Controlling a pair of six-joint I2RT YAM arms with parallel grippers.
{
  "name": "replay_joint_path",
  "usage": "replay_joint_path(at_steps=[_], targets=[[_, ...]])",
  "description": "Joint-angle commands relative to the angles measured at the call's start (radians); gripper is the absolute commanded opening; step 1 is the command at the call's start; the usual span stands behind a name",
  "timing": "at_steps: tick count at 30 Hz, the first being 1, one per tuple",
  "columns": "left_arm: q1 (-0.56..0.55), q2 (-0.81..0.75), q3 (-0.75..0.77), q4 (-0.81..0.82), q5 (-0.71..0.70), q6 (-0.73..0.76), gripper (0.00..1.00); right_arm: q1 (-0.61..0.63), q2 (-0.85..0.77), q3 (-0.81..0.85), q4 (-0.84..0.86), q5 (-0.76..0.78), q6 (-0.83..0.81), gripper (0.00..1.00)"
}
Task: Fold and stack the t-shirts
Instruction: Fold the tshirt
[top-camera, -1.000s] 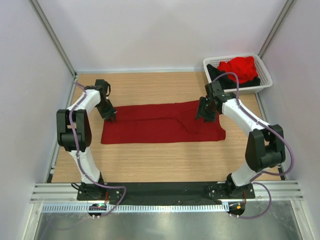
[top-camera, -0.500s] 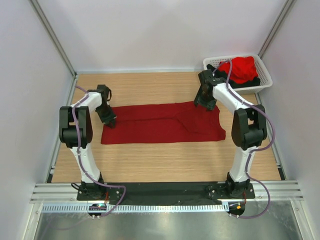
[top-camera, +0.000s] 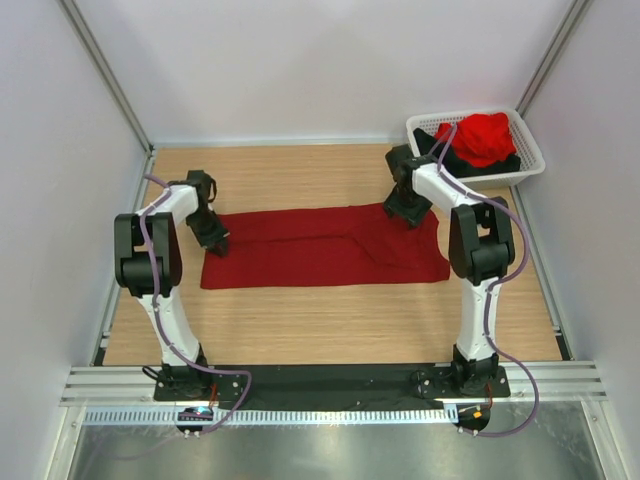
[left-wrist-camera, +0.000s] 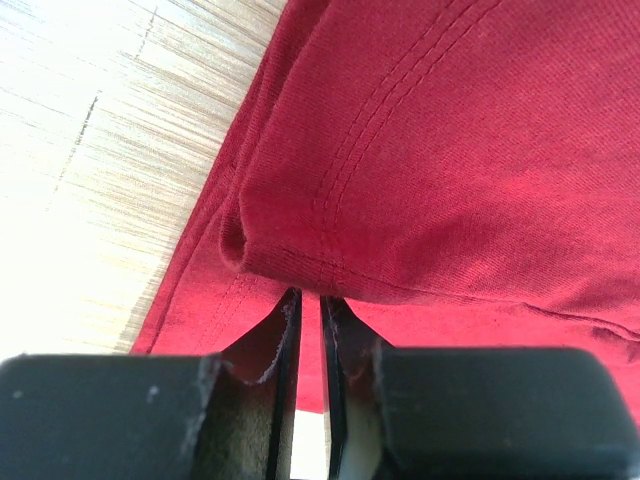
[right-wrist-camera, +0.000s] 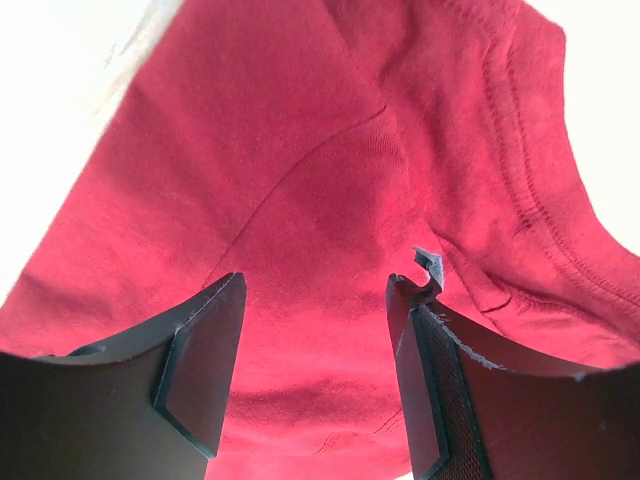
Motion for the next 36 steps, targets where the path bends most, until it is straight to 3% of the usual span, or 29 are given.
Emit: replay_joint_path(at_steps=[1, 8, 16, 21, 26, 31, 36], targets=[[0.018, -0.004, -0.007, 0.017, -0.042, 0.022, 0.14, 0.018, -0.003, 0.049, -0.01, 0.04, 0.038, 0.65], [0.053, -0.002, -0.033, 0.026, 0.001, 0.017, 0.14, 0.038, 0.096, 0.116, -0.031, 0.026, 0.035, 0.65], [0.056, -0.085, -0.146, 0.073, 0.07, -0.061, 0.16, 0.078, 0.33, 0.369, -0.036, 0.057, -0.064, 0.65], [0.055, -0.248, -0.208, 0.075, 0.078, -0.093, 0.34, 0.116, 0.447, 0.563, 0.036, 0.057, -0.235, 0.65], [0.053, -0.436, -0.29, 0.07, 0.124, -0.171, 0.44, 0.133, 0.511, 0.699, 0.151, 0.083, -0.357, 0.66], [0.049, -0.625, -0.321, 0.032, 0.142, -0.185, 0.47, 0.165, 0.467, 0.857, 0.125, 0.161, -0.426, 0.7], [0.049, -0.739, -0.26, -0.054, 0.089, -0.155, 0.5, 0.234, 0.282, 0.778, 0.084, 0.236, -0.357, 0.79]])
